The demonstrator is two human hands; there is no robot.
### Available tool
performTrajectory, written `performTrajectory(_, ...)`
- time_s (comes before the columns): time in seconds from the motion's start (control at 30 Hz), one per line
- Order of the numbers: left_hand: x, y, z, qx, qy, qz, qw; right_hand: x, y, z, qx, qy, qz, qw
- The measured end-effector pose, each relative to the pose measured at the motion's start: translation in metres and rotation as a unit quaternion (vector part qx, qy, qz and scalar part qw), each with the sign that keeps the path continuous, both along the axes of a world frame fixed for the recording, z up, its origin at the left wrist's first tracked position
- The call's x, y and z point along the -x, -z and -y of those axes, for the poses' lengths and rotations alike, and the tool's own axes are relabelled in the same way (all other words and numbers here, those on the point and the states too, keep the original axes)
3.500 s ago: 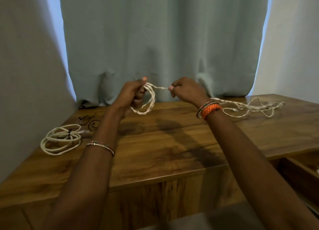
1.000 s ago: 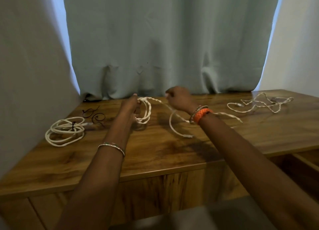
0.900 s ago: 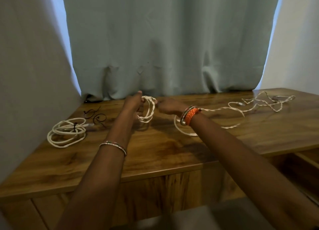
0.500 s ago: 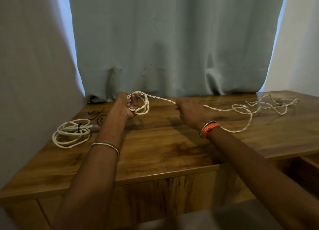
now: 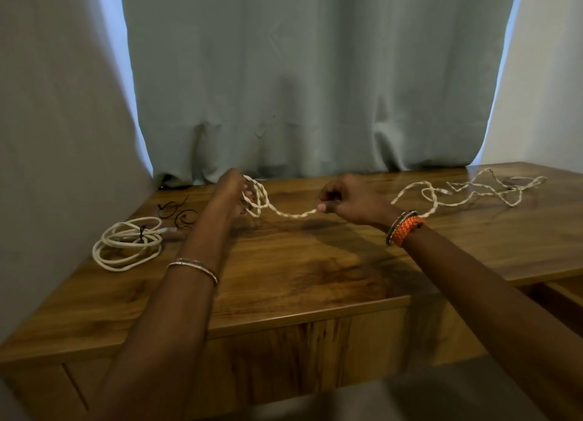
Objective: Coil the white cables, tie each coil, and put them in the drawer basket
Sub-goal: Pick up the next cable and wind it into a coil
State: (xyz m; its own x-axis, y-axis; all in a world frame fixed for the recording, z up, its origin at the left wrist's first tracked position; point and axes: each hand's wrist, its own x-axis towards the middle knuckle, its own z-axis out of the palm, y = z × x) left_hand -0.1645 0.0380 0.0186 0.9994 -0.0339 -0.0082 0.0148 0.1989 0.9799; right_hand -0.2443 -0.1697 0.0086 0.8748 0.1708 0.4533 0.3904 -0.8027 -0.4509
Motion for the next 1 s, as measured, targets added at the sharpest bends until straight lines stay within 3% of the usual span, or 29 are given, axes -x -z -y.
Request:
performTrajectory(0.1,0.007,0.007,0.024,-0.237,-0.017,0.108,0.965,0.005,-0.006,-0.027,-0.014,-0.07,-0.057,0.996)
performTrajectory(0.2,0.018,0.011,0.043,-0.305,0.052,0.199,0.93,0.002,-0.011,-0.038,-0.089,-0.089,-0.028,0.992)
performTrajectory(0.27,0.024,0.014,0.049,-0.257,0.114,0.202,0.938,-0.004,-0.011,-0.036,-0.122,-0.07,-0.004,0.99)
performTrajectory(0.37,0.023,0.023,0.048,-0.113,0.223,0.099,0.963,-0.007,-0.009,-0.032,-0.119,-0.031,0.03,0.992)
performTrajectory(0.47,0.022,0.027,0.042,0.022,0.33,-0.012,0.944,-0.005,-0.013,-0.027,0.045,0.018,0.123,0.991)
performTrajectory(0.57,0.026,0.025,0.036,0.052,0.385,-0.032,0.921,-0.008,-0.015,-0.019,0.138,0.066,0.184,0.971)
performTrajectory(0.8,0.025,0.021,0.014,0.137,0.485,-0.015,0.864,-0.018,-0.012,0.01,-0.015,0.002,0.132,0.991)
performTrajectory(0.9,0.027,0.019,0.002,0.171,0.47,0.009,0.866,-0.016,-0.014,0.036,-0.117,0.008,0.11,0.987)
performTrajectory(1.0,0.03,0.021,-0.002,0.147,0.449,0.021,0.881,-0.011,-0.013,0.057,-0.109,0.059,0.091,0.988)
